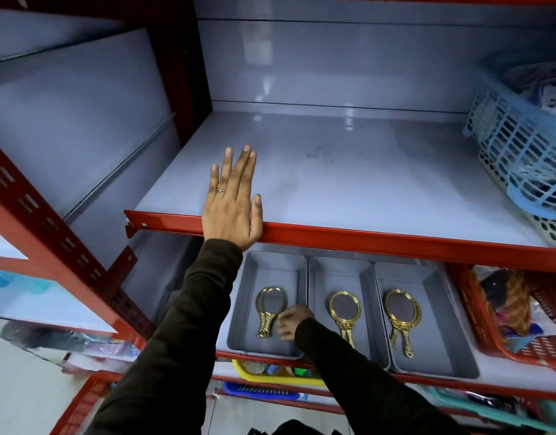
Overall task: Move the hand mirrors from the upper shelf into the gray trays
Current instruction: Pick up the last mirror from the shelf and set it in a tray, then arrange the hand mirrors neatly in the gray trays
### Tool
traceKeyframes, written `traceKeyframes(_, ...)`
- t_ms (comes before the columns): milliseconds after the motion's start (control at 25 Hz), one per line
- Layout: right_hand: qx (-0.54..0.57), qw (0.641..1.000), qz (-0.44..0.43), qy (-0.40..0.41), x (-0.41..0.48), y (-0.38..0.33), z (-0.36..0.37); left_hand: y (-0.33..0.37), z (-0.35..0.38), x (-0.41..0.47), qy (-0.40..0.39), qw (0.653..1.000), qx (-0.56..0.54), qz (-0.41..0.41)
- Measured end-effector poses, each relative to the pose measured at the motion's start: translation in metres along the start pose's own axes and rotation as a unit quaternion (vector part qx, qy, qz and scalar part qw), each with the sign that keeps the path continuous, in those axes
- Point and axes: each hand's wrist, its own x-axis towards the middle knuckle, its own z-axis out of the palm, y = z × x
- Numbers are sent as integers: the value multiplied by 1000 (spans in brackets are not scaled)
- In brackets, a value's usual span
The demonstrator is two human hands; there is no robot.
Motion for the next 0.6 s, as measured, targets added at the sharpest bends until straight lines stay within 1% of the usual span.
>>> traceKeyframes(80,-6,999,-38,0,-7,-1,-11,2,-2,1,-11,1000,0,0)
traceKeyframes(200,59,996,-68,-4,-22,-4,-36,7,-10,-2,-14,1000,-7,-13)
traceKeyframes(320,120,989,-87,-1,-39,-4,-78,27,-20,-26,31,996,-70,-54)
traceKeyframes(400,157,983,-92,23,-47,0,-110,53,-23,-57,57,990,-124,-34)
traceKeyframes(440,173,980,-94,35,-51,2,-125,69,-24,-74,54,987,-148,-20)
traceKeyframes(480,187,977,-96,44,-56,4,-140,87,-23,-87,32,984,-177,-10)
traceKeyframes(520,198,974,-97,52,-60,7,-156,107,-20,-98,-9,978,-206,-9)
traceKeyframes(600,214,970,-94,66,-67,12,-184,145,-10,-112,-109,962,-249,-30)
